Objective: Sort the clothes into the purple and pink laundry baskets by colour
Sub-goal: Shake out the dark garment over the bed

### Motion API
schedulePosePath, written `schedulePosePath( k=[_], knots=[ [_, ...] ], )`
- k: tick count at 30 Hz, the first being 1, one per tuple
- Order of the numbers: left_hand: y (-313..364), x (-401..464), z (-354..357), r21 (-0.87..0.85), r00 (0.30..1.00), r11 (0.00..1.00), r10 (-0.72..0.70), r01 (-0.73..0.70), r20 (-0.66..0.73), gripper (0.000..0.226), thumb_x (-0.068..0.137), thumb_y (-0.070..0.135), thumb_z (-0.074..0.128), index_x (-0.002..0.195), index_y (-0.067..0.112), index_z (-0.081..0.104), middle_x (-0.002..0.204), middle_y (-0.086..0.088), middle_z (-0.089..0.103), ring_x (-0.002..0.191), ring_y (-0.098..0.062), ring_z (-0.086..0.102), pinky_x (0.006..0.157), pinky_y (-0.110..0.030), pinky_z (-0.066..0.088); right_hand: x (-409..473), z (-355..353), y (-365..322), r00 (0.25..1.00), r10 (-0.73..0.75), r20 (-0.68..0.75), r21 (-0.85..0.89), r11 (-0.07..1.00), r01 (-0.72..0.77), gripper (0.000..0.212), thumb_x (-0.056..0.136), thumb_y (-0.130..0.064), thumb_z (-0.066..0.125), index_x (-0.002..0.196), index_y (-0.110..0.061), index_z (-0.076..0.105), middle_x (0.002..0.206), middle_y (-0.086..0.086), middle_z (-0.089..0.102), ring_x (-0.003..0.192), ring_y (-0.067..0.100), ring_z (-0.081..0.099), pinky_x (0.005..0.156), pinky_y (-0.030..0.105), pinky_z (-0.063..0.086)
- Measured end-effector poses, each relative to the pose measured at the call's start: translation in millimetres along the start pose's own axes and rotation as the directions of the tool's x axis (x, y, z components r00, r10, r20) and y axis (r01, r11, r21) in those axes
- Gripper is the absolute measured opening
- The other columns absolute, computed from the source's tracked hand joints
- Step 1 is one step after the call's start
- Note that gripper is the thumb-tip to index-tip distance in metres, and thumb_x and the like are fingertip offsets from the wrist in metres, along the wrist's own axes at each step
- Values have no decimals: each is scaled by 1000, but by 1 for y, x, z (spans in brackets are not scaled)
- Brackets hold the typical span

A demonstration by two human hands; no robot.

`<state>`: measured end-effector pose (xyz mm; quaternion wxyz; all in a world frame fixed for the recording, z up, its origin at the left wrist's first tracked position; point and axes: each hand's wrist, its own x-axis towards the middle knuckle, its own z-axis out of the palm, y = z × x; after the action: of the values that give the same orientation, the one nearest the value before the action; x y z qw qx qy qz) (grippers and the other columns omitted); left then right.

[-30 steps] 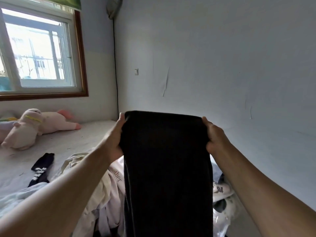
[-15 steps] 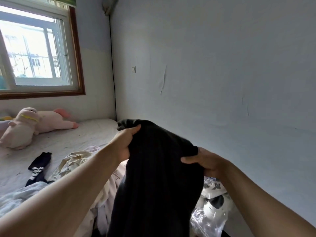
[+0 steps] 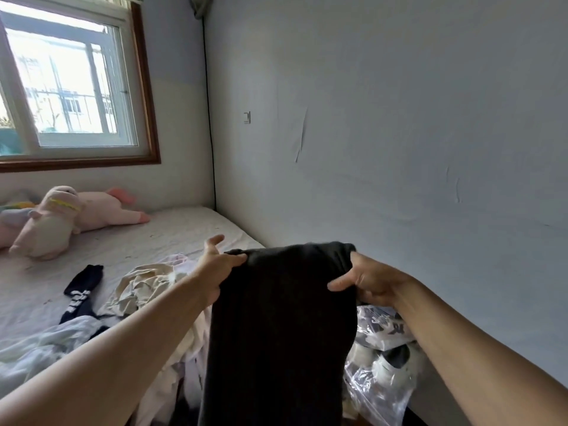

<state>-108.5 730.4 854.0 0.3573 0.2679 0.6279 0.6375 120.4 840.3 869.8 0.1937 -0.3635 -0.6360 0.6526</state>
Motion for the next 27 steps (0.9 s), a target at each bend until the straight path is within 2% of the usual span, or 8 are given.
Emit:
schedulePosePath(
  k=[6, 9, 12, 14, 16, 20, 25, 27],
  knots=[
    [6, 10, -4, 130, 999, 991, -24, 30, -45, 15, 87, 6, 62, 81, 19, 61, 90, -19, 60, 72, -24, 57, 63, -31, 49, 9, 1, 1, 948, -134, -287, 170, 967, 189, 52, 91, 10, 49, 131, -22, 37, 101, 21, 54, 71, 25, 58, 59, 32, 53],
    [21, 4, -1, 13, 980, 998, -57, 56, 193, 6, 88, 5, 62, 86, 9, 66, 75, -8, 66, 62, -16, 63, 60, -25, 53, 1, 4, -6, 973, -202, -115, 298, 927, 227, 44, 90, 8, 51, 130, -11, 48, 99, 20, 59, 81, 28, 63, 70, 30, 58],
    [33, -3, -3, 163, 929, 986, -37, -25, 369, 36, 70, 1, 76, 105, 8, 67, 90, -9, 70, 78, -19, 69, 74, -26, 58, -3, 8, -8, 967, -256, 2, -26, 966, 256, 61, 74, 13, 68, 129, -6, 51, 119, 23, 60, 108, 36, 62, 94, 38, 52],
    [33, -2, 2, 559, 935, 801, 3, -215, 354, 54, 60, 2, 83, 110, 16, 67, 100, -7, 69, 91, -22, 66, 84, -33, 55, -2, 15, -7, 950, -309, -53, -425, 868, 258, 72, 65, 10, 75, 129, -12, 53, 123, 19, 56, 107, 30, 62, 95, 33, 51],
    [29, -2, 9, 829, 915, 395, 93, -396, 393, 58, 53, 17, 86, 108, 22, 68, 101, 0, 64, 93, -17, 59, 86, -31, 51, 0, 23, -7, 914, -396, -92, -735, 646, 206, 67, 69, 7, 66, 130, -18, 54, 124, 13, 44, 105, 25, 58, 98, 21, 44],
    [24, 0, 12, 882, 851, 3, 265, -471, 453, 32, 59, 27, 82, 89, 26, 69, 96, 0, 56, 90, -18, 55, 78, -31, 48, 0, 28, -7, 858, -497, -132, -895, 432, 113, 43, 81, 6, 47, 115, -14, 65, 113, 9, 37, 103, 34, 55, 102, 34, 41],
    [31, 9, -2, 903, 898, 195, 309, -382, 313, 29, 76, 39, 74, 101, 24, 71, 134, 9, 42, 124, -22, 37, 100, -34, 33, 4, 5, -12, 908, -389, -154, -899, 437, 34, 30, 94, -22, 55, 120, -8, 58, 142, 6, 29, 132, 25, 32, 111, 37, 27],
    [33, 9, -3, 793, 926, 488, 275, -366, 258, 36, 74, 35, 78, 105, 17, 72, 127, 4, 59, 115, -24, 53, 98, -34, 40, 4, 6, -14, 882, -433, -187, -875, 481, 51, 34, 94, -19, 52, 125, -6, 53, 143, 6, 37, 131, 25, 36, 111, 39, 26]
  ],
)
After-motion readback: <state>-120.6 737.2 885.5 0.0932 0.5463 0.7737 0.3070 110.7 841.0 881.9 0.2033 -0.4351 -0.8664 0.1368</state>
